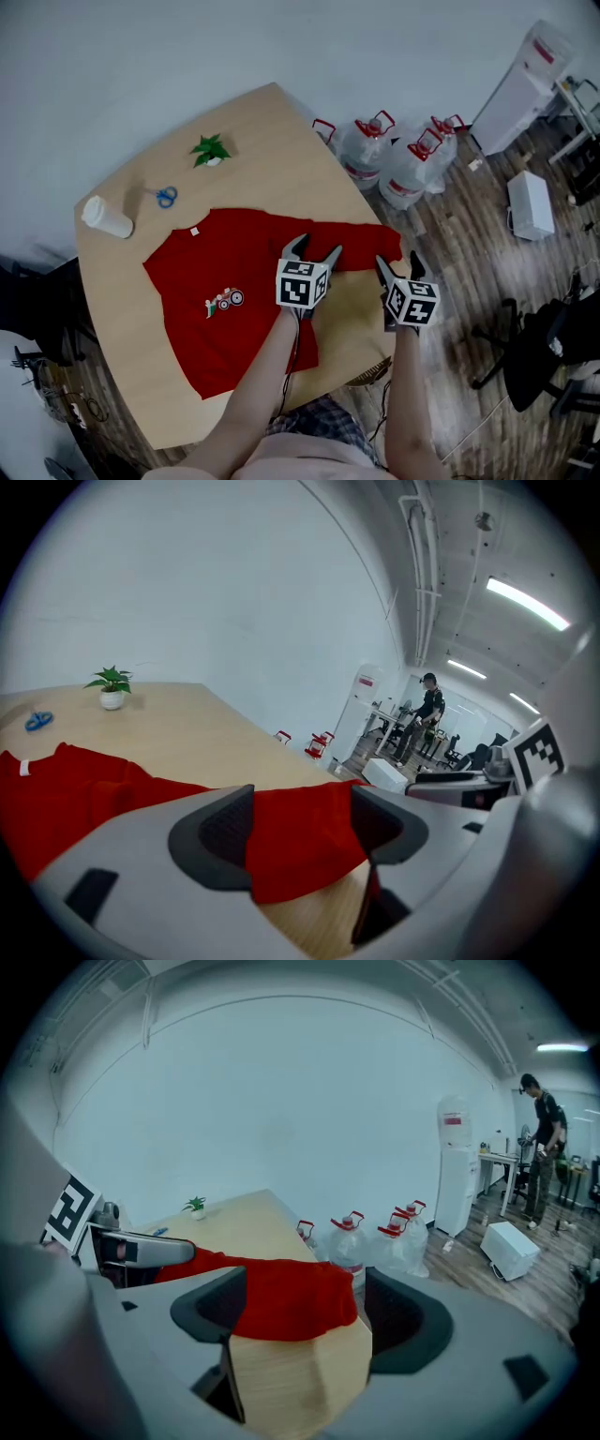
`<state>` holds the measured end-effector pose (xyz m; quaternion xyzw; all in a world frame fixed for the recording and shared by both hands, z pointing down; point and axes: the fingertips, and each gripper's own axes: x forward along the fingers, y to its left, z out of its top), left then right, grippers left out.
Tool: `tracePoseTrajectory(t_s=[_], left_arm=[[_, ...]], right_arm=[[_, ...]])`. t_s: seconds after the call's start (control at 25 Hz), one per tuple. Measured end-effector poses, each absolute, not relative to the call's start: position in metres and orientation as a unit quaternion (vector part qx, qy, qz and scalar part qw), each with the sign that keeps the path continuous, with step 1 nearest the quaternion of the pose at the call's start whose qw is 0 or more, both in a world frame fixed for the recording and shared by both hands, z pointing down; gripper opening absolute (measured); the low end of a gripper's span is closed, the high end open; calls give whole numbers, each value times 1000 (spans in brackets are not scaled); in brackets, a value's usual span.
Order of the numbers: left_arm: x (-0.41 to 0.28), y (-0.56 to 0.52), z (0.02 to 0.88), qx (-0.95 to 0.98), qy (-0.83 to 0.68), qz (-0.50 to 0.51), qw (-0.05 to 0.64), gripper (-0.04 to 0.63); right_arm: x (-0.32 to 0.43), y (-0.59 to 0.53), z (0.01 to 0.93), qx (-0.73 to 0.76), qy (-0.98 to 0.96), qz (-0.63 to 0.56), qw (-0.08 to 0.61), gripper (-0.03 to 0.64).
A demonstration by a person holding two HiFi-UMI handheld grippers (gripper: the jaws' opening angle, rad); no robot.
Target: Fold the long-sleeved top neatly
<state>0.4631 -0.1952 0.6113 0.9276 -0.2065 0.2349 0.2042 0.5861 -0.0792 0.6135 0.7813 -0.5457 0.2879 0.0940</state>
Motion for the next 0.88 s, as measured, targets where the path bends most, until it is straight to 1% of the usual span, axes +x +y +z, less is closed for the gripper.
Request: tracePoseTrajectory(t_s=[0.16, 0.44, 0.6, 0.8, 0.88], left_arm=[[484, -183, 618, 928, -195, 242, 207, 310], [501, -171, 633, 926, -184, 256, 208, 310], [503, -172, 643, 923, -186, 263, 212, 310], [500, -173, 647, 920, -186, 267, 216, 310], [498, -172, 647, 920, -186, 267, 218, 310]], right_arm=[[602, -70, 631, 785, -529, 304, 108, 363], [620, -68, 665, 782, -508, 335, 135, 278], [627, -72, 679, 773, -507, 350, 152, 249], [621, -78, 684, 760, -511, 366, 166, 160], [621, -77, 685, 762, -505, 376, 154, 150]])
